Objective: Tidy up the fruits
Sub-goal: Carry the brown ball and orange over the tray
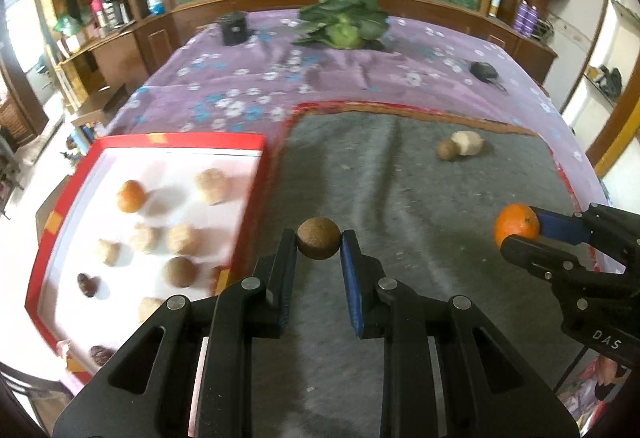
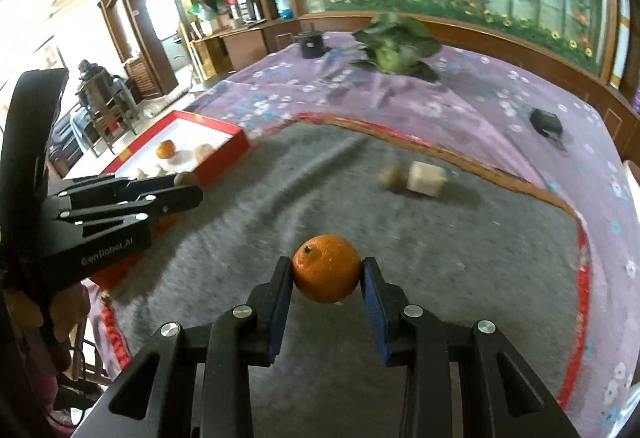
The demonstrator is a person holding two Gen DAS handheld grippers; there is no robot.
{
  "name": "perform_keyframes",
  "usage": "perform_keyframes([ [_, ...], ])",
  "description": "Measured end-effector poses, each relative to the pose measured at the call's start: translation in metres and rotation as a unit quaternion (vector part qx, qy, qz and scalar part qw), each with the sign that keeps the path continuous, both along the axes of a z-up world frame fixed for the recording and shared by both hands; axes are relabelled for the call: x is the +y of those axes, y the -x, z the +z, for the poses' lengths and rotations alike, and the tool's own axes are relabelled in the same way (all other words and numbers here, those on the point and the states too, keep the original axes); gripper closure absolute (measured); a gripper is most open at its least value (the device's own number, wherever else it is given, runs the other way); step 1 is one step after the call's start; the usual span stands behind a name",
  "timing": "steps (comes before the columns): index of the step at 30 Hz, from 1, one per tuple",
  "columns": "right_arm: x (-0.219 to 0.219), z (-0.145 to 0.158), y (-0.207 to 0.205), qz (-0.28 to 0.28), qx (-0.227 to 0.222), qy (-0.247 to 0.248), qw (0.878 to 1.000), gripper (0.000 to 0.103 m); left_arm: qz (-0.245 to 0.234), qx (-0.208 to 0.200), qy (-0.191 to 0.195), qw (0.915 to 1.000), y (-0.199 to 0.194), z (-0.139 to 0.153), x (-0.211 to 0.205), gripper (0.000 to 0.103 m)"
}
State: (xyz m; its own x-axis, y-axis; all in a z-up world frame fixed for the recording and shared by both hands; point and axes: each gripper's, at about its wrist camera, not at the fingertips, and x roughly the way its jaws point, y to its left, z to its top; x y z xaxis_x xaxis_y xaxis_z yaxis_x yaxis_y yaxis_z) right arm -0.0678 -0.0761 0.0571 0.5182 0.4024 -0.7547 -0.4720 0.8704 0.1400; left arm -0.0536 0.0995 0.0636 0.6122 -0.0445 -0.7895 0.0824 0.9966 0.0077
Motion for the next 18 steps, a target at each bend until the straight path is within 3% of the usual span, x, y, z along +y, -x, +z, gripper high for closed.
perform_keyframes([
  [18,0.092,0.008,0.001,0.08,-0.005,0.01,0.997,0.069,0.085,-0.01,-0.004,0.9963,0.022,0.003,0.08,0.081],
])
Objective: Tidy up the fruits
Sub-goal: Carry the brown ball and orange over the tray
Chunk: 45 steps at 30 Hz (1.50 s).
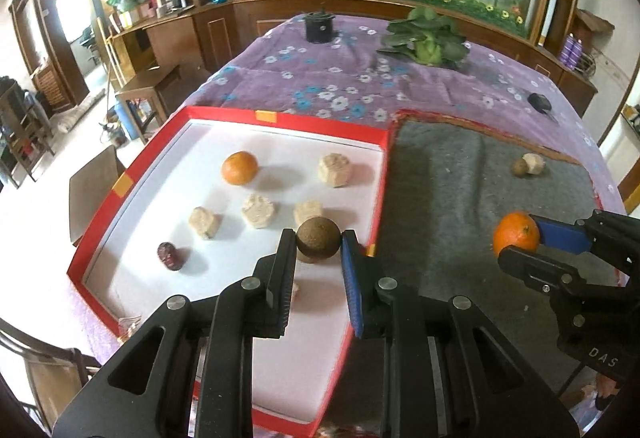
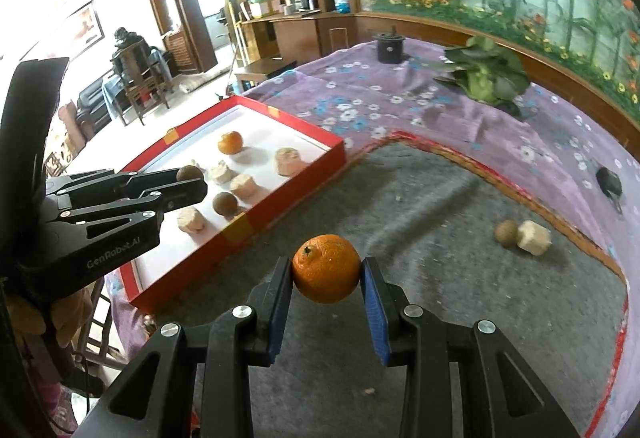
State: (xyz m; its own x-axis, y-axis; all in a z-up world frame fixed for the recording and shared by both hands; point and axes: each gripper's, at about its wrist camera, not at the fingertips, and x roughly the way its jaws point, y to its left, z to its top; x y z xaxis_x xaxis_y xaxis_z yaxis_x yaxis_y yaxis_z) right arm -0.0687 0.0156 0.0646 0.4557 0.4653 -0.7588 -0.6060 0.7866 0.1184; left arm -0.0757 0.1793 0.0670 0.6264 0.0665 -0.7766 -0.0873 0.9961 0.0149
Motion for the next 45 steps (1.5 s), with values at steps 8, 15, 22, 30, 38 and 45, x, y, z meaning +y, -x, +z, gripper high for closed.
perform_keyframes([
  [8,0.03,0.001,-0.003,0.025,-0.002,0.004,1.0,0.069,0.027,0.006,0.014,0.9995,0.001,-0.002,0.03,0.081],
  [15,0.06,-0.003,-0.016,0.051,0.003,0.011,0.999,0.069,0.055,0.02,0.033,0.9977,-0.003,-0.01,0.061,0.081],
  [22,0.093,-0.008,-0.036,0.068,0.006,0.02,0.997,0.069,0.078,0.025,0.041,0.9958,-0.009,-0.017,0.079,0.081],
  [30,0.125,-0.019,-0.06,0.083,0.019,0.024,0.996,0.069,0.089,0.024,0.038,0.995,-0.017,-0.019,0.089,0.081],
  [38,0.143,-0.029,-0.08,0.08,0.037,0.012,0.996,0.069,0.092,0.028,0.032,0.9949,-0.022,-0.025,0.093,0.081],
  [45,0.155,-0.039,-0.092,0.076,0.044,0.019,0.996,0.069,0.095,0.031,0.028,0.9945,-0.027,-0.028,0.094,0.081],
])
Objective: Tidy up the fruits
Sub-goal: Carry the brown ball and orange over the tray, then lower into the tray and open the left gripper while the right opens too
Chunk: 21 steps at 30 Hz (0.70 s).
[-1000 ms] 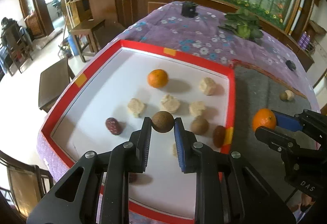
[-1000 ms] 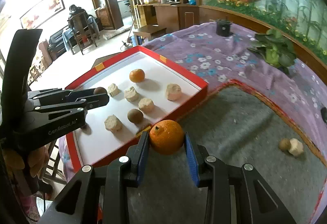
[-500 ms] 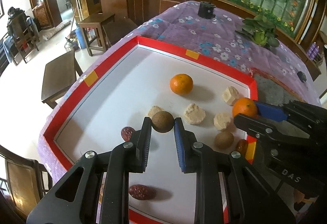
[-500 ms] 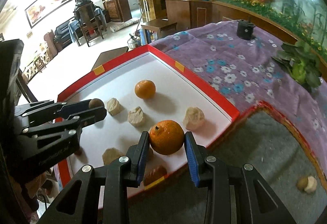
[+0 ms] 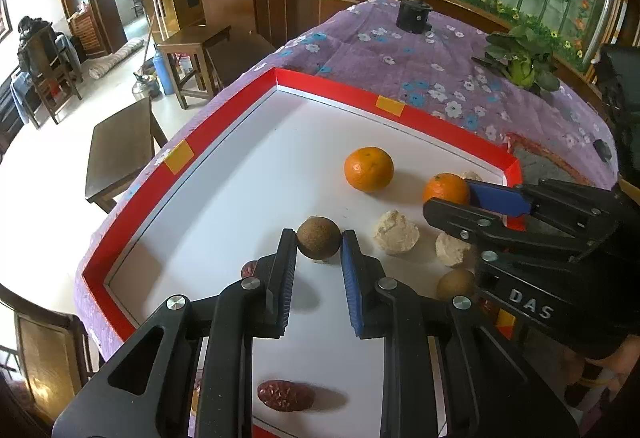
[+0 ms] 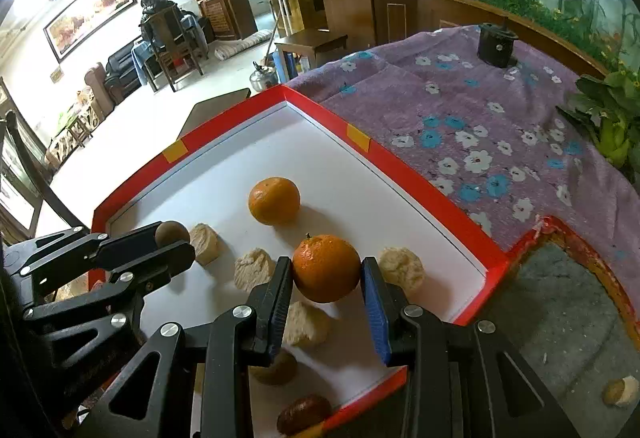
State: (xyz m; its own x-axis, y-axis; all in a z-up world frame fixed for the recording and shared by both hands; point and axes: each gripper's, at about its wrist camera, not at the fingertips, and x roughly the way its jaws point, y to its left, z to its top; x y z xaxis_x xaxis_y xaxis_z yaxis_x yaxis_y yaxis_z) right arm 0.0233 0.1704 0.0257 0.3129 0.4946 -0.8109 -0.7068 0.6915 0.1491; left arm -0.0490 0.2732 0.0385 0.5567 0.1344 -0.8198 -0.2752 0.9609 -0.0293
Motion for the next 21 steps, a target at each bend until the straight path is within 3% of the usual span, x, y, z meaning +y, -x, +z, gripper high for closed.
perform_keyframes([
  [21,0.007,-0.0003,0.0015,0.004,-0.016,-0.003,1.0,0.067,0.005,0.011,-0.01,0.9999,-0.0087,-0.0056,-0.0026,0.081],
])
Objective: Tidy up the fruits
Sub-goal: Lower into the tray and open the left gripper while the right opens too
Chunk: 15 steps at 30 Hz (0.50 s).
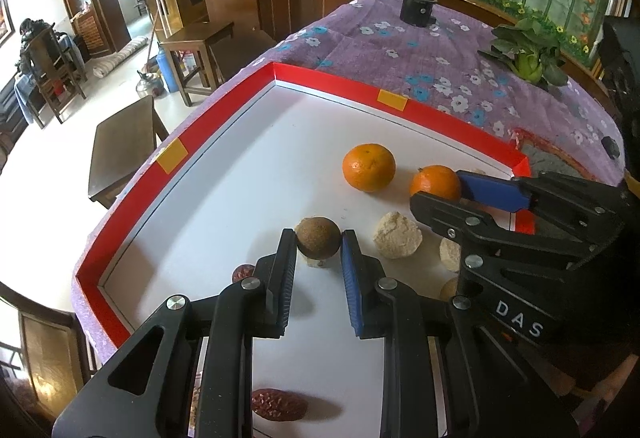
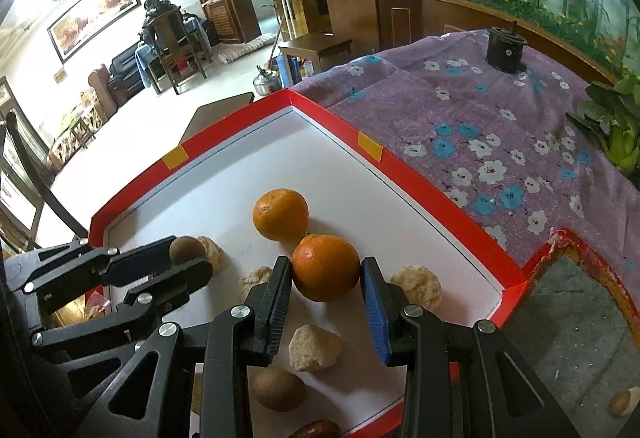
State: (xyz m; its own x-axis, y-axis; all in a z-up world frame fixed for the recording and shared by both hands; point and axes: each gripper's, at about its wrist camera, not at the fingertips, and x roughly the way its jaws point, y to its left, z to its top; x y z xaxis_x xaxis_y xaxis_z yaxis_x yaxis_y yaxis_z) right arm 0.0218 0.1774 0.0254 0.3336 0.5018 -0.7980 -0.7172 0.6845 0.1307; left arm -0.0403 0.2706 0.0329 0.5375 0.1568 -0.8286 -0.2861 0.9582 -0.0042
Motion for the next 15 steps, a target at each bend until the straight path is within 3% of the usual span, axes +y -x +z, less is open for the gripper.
perform_keyframes([
  [9,-0.008,0.006,0.008,0.0,-0.006,-0.001,1.0,0.066,0.01,0.005,-0.003,0.9999,0.0,0.0,-0.002,0.08],
  [11,-0.011,0.008,0.01,-0.002,-0.008,0.0,1.0,0.066,0.013,0.01,-0.007,0.9998,0.0,-0.001,-0.002,0.076],
  [15,-0.018,0.014,0.015,-0.005,-0.011,-0.007,1.0,0.065,0.023,0.012,-0.014,0.9996,0.002,-0.002,0.0,0.056],
])
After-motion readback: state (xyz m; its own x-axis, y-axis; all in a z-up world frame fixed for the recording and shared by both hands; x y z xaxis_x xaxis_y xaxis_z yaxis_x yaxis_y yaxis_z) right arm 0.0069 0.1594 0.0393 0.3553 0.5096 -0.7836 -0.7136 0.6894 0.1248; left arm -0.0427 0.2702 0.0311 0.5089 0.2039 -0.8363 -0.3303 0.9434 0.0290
